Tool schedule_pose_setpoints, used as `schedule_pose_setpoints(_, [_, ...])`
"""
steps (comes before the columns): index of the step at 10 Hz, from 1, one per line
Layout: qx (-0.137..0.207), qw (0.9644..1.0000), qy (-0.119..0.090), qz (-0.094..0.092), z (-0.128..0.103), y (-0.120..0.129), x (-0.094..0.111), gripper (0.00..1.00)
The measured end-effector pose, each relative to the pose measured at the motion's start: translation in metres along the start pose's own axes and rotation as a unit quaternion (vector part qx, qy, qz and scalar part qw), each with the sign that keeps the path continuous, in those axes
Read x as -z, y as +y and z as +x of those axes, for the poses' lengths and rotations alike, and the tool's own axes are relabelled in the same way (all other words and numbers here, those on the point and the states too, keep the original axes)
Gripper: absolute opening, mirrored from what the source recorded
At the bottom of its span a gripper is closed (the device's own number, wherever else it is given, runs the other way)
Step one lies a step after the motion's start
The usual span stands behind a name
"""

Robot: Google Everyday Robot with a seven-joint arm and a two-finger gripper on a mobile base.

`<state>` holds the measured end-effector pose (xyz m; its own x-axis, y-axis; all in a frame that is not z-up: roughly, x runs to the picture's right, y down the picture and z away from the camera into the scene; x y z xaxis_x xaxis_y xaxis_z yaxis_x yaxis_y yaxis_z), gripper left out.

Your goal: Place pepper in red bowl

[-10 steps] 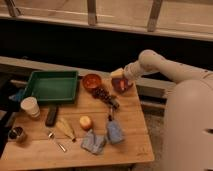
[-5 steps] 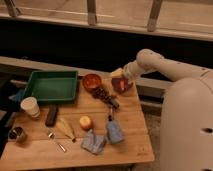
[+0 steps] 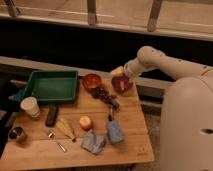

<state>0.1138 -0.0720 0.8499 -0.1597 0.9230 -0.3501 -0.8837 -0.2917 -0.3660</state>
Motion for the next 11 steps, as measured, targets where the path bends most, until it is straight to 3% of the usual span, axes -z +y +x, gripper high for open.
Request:
schedule_pose_setpoints(4, [-0.004, 1.0000, 0.005, -0.002, 0.000, -0.001, -0.003, 0.80])
schedule_pose_setpoints(8, [-0.023, 0.9991, 0.031, -0.018, 0.006, -0.017, -0.044, 0.80])
schedule_pose_setpoints(11, [-0.031, 0.9985, 0.038, -0.025, 0.004, -0.022, -0.055, 0.80])
